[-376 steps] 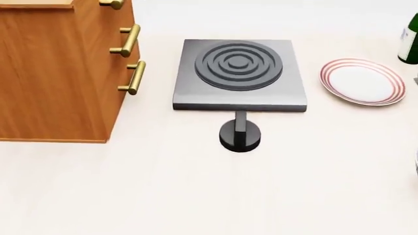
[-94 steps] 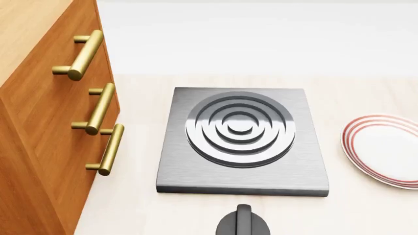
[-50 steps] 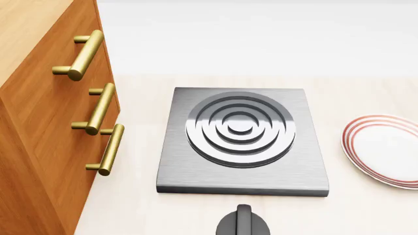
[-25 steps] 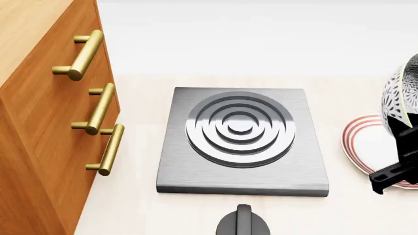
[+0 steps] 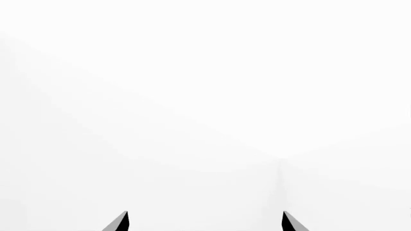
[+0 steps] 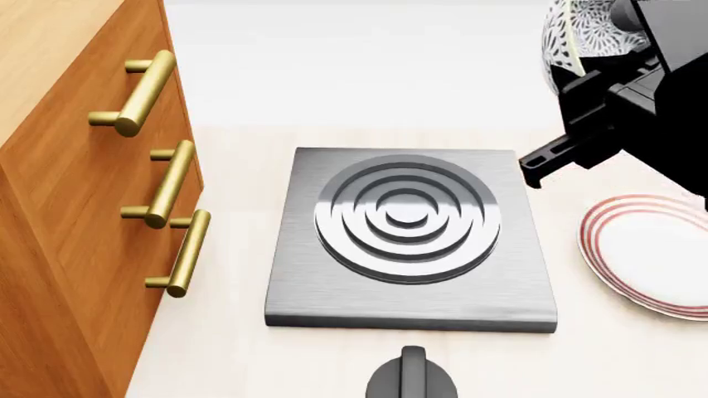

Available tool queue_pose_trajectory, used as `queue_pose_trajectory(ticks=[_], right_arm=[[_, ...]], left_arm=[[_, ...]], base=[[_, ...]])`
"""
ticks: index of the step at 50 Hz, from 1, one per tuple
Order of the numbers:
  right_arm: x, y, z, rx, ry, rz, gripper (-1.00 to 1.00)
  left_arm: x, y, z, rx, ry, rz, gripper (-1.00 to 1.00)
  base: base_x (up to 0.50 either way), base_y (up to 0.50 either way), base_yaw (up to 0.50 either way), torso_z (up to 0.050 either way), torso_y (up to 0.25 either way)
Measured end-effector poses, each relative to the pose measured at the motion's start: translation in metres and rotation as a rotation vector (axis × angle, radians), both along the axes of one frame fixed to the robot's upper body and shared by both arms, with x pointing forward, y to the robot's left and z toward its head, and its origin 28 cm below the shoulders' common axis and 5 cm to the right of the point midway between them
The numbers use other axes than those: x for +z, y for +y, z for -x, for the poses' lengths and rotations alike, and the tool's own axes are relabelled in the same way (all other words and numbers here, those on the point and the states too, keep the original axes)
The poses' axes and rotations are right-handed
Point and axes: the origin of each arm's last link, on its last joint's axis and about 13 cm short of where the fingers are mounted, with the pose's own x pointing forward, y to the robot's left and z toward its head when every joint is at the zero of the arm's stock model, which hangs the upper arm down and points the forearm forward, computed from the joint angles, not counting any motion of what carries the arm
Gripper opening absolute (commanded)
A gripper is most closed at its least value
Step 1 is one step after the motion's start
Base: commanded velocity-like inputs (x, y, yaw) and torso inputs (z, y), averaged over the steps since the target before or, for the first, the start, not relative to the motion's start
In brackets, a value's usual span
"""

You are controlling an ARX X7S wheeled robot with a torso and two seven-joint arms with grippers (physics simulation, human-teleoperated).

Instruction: Put the bowl on the stove.

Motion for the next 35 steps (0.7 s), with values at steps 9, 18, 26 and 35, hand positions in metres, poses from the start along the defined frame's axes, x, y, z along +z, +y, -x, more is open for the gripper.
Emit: queue_pose_trajectory(ticks=[9,18,26,35], right_arm=[[0.004,0.019,-0.011,0.067,-0.027,-0.013,-1.0],[0.007,0.029,-0.013,0.112,-0.045,-0.018,-1.0],[0.008,0.033,-0.014,0.128,-0.052,-0.02,-1.0],[0.01,0.038,-0.036,0.17,-0.044,-0.01,-1.0]], left_arm=[[0.0,0.0,0.0,-0.006,0.002,0.001,1.0],[0.0,-0.001,-0.001,-0.009,0.003,0.003,1.0],[0.0,-0.001,-0.001,-0.01,0.004,0.004,1.0],[0.0,-0.001,-0.001,-0.009,0.003,0.005,1.0]], base=[[0.0,0.0,0.0,0.0,0.0],[0.0,0.0,0.0,0.0,0.0],[0.0,0.0,0.0,0.0,0.001],[0.0,0.0,0.0,0.0,0.0]])
